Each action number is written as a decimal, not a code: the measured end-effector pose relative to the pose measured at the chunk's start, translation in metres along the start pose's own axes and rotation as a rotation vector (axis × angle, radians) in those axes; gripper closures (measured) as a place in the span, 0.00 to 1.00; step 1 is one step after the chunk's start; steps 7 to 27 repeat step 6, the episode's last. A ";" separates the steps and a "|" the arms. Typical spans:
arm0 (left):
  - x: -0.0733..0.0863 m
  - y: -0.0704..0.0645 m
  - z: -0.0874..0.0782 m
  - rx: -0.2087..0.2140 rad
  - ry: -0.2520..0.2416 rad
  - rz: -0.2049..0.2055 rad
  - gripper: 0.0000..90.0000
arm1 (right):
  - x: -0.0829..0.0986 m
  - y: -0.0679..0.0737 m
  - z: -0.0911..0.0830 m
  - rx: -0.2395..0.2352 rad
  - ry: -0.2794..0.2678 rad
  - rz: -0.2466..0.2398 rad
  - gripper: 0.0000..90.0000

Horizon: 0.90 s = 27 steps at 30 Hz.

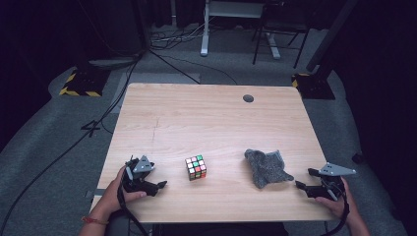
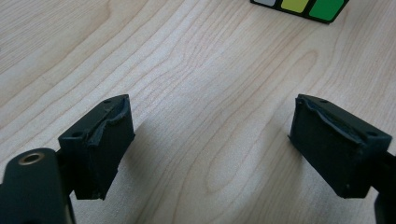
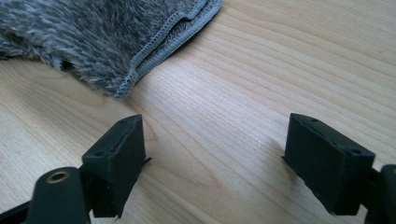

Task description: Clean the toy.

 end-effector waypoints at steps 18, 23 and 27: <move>0.000 0.000 0.000 0.000 0.000 -0.002 0.16 | 0.000 0.000 0.000 0.000 0.000 0.000 0.23; 0.000 0.000 0.000 0.000 0.000 -0.002 0.16 | 0.000 0.000 0.000 0.000 0.000 0.000 0.23; 0.000 0.000 0.000 0.000 0.000 -0.002 0.16 | 0.000 0.000 0.000 0.000 0.000 0.000 0.23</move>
Point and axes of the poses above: each handheld gripper's, and its own axes: z roughly forward along the jaws, x roughly out of its underside, y roughly to its left, the point moved 2 cm from there along z, roughly forward along the jaws, and after that the axes turned 8 degrees about y, right-handed, at the moved point
